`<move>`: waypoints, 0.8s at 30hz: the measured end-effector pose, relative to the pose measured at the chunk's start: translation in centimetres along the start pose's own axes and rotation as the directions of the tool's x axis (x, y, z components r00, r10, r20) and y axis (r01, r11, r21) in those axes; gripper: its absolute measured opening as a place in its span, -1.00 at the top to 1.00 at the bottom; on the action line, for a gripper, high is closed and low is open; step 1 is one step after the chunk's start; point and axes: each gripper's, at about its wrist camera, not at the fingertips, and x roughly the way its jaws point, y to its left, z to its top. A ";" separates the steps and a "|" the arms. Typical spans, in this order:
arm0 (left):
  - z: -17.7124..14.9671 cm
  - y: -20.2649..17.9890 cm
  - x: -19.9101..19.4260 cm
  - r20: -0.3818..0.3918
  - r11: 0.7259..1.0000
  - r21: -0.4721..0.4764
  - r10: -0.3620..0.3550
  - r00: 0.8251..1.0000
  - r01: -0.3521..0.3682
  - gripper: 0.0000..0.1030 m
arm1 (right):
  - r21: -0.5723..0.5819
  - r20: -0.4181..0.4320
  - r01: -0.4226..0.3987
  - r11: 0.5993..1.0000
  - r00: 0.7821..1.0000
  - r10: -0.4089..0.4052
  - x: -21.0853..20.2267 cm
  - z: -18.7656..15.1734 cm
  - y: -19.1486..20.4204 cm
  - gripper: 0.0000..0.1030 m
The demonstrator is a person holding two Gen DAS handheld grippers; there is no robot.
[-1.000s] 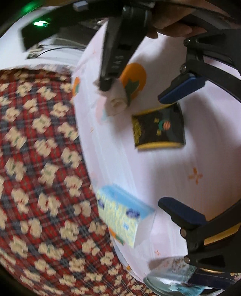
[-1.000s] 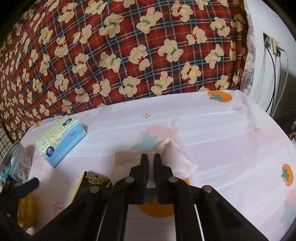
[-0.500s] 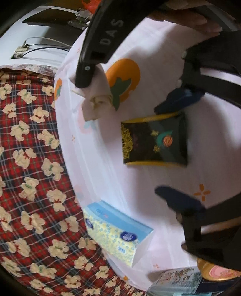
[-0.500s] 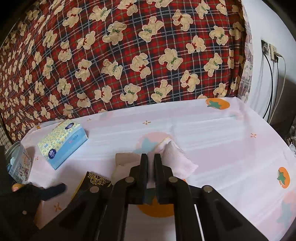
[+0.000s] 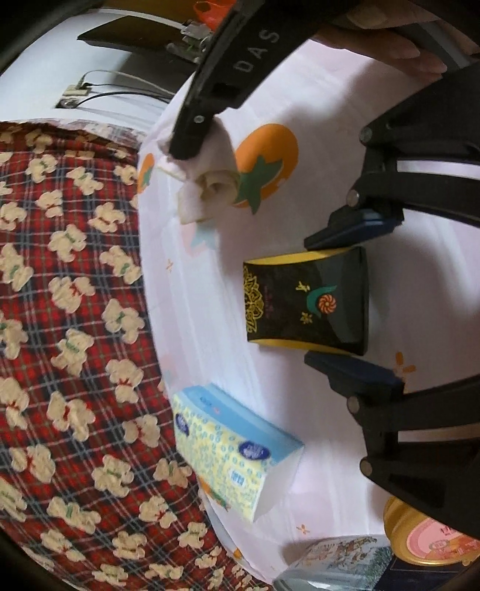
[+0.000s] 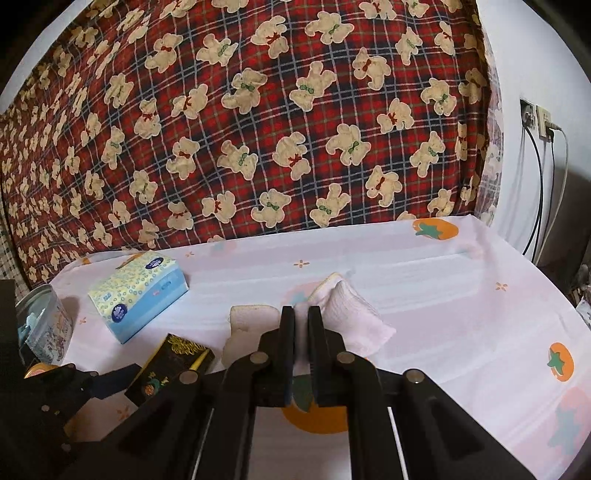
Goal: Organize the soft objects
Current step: 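Grasp the black-and-gold box with the left tool while the right tool holds the pink cloth, then carry the box with the left tool while the right tool carries the cloth toward the tin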
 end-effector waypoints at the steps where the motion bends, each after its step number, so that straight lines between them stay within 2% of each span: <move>1: 0.0 0.1 -0.2 0.013 1.000 -0.004 0.006 1.000 -0.006 -0.06 | 0.000 0.001 0.000 1.000 1.000 0.000 -0.1 0.0 0.0 0.85; 6: 0.0 0.7 -1.3 0.066 0.999 -0.032 0.042 0.997 -0.040 -0.06 | 0.019 0.004 -0.011 1.000 1.000 0.011 -0.3 -0.1 -0.1 0.85; 13: -0.4 1.6 -3.4 0.175 0.992 -0.084 0.107 0.979 -0.093 -0.06 | 0.010 0.018 -0.029 1.000 0.999 0.029 -1.0 -0.5 0.6 0.85; 19: -1.0 2.7 -5.5 0.273 0.983 -0.141 0.154 0.950 -0.119 -0.06 | -0.007 0.045 -0.034 0.999 0.998 0.034 -2.1 -0.9 1.4 0.85; 24: -1.7 2.9 -6.9 0.331 0.978 -0.153 0.187 0.925 -0.143 -0.06 | -0.024 0.069 -0.038 0.999 0.997 0.040 -2.8 -1.1 2.1 0.85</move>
